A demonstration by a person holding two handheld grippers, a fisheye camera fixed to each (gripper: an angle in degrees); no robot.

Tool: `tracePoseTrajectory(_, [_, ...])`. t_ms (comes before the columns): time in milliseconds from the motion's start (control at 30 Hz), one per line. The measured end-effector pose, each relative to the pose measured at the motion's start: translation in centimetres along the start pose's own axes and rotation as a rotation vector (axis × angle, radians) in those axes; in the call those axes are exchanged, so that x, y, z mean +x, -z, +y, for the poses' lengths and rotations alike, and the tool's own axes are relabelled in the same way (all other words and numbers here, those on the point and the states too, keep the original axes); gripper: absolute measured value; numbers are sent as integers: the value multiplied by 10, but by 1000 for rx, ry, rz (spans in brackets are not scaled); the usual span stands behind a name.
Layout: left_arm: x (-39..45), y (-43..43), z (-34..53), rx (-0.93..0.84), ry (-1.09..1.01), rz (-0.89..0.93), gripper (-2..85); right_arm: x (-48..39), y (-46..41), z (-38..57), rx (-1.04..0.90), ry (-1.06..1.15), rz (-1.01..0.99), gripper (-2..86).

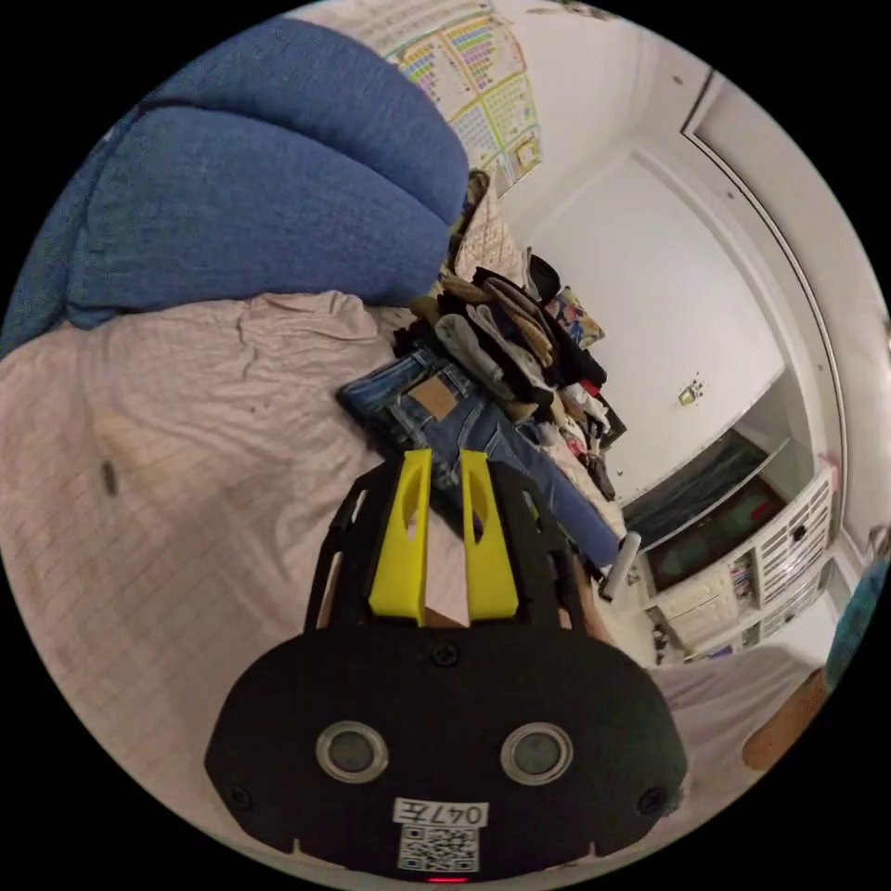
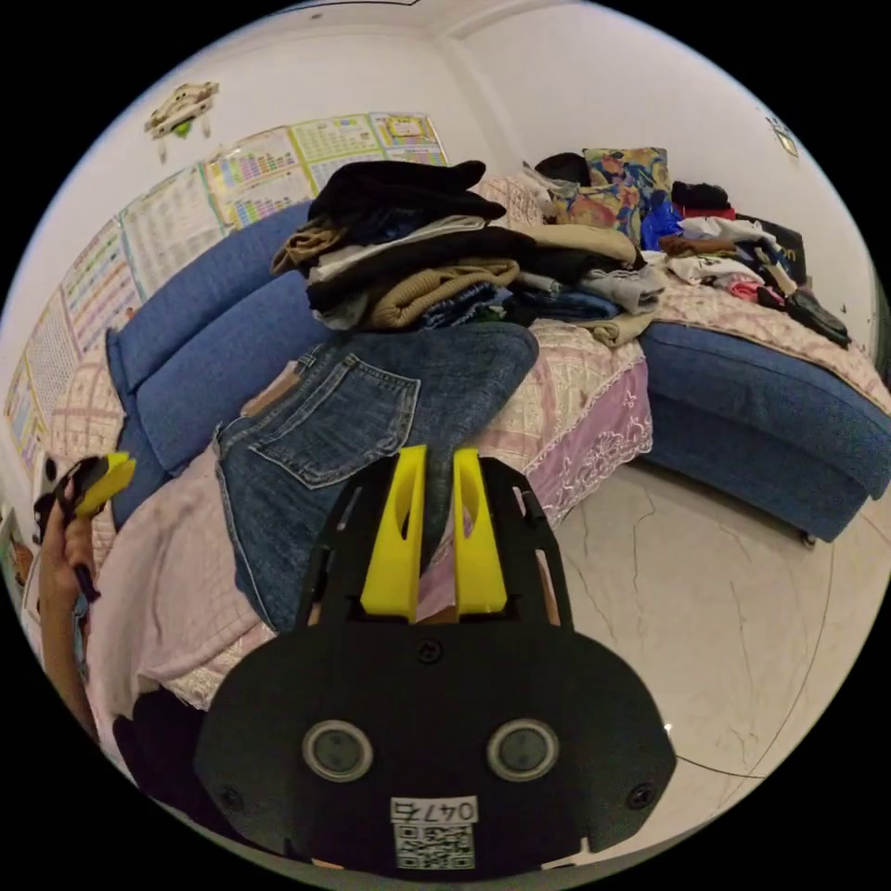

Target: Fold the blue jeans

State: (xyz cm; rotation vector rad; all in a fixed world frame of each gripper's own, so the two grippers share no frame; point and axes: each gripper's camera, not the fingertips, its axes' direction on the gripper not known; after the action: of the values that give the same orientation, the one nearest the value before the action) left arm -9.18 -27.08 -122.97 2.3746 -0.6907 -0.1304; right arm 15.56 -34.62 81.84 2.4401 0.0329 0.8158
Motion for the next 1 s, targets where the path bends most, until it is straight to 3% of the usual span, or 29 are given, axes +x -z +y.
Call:
tracePoseTrajectory(167, [83, 132, 82, 39, -60, -257, 48, 36, 10, -26, -81, -75, -118, 66])
tracePoseTrajectory(300, [109, 191, 127, 78, 14, -314, 44, 39, 46, -34, 10, -158, -65, 84])
tracePoseTrajectory(400, [128, 216, 141, 124, 64, -279, 37, -24, 79, -49, 100, 44, -70, 93])
tracePoseTrajectory(533, [156, 201, 121, 133, 67, -199, 39, -163, 77, -75, 14, 465, -189, 108])
tracePoseTrajectory(733, [208, 152, 95, 157, -141, -98, 51, -358, -4, -73, -42, 969, 3, 130])
tracePoseTrajectory(867, [208, 131, 99, 218, -204, -80, 13, -433, -84, -63, -132, 1081, 198, 131])
tracePoseTrajectory(1000, [211, 130, 72, 163, -180, -73, -6, -454, -111, -70, -152, 1030, 296, 119])
